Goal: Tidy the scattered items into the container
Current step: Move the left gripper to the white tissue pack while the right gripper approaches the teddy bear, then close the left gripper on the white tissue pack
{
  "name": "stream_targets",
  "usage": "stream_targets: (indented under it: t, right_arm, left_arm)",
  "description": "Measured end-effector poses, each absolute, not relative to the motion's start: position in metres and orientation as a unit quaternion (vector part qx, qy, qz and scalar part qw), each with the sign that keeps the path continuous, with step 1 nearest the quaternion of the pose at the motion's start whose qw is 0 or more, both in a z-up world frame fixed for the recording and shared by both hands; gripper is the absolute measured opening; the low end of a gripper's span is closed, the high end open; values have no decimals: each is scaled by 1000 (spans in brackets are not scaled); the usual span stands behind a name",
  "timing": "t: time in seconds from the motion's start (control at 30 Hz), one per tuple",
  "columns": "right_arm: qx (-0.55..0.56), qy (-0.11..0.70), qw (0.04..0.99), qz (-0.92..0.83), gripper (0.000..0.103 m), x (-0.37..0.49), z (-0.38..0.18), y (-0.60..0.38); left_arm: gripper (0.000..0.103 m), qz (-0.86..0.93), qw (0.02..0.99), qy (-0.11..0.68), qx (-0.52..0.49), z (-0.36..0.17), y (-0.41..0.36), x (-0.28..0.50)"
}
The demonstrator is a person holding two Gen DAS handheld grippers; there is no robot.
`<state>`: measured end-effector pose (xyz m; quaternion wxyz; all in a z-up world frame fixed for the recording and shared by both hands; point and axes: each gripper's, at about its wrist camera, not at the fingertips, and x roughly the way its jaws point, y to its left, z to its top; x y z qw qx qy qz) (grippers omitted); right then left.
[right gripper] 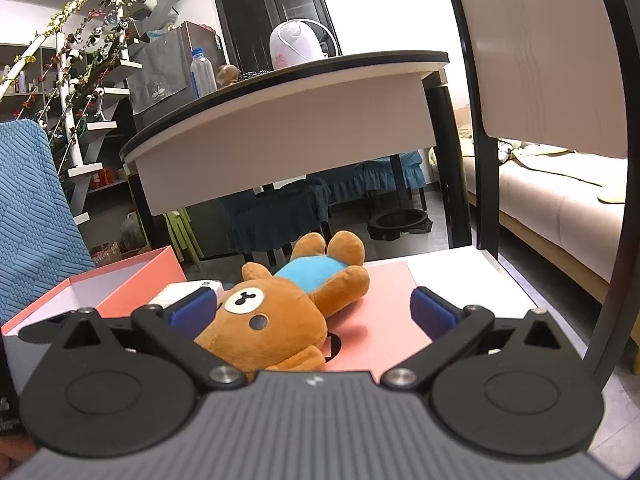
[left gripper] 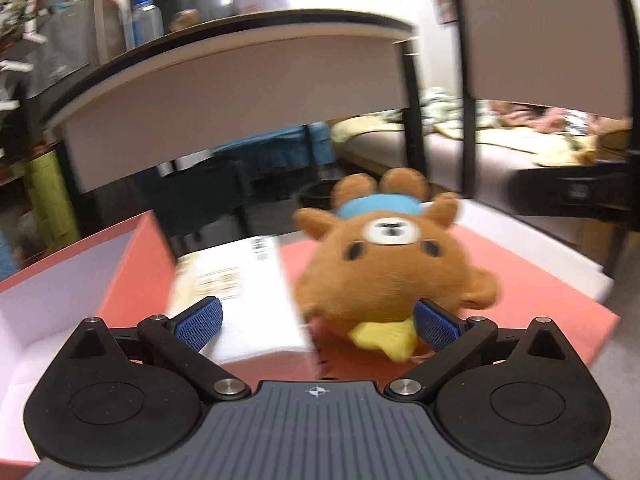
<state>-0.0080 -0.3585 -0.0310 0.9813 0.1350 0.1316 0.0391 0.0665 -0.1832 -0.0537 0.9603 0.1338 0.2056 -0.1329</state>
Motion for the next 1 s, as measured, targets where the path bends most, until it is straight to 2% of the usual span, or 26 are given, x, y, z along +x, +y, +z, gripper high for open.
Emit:
stream_targets:
  t: [0.33,1.0]
  right_arm:
    - [135,133,981,44,103,-5,-33,-366]
    - [133,132,981,43,103,-7,-31,-363]
  left_arm:
    - [102,-52,954,253,154,-52,-184,70]
    - [102,-109,961,195,161,-49,-185,59]
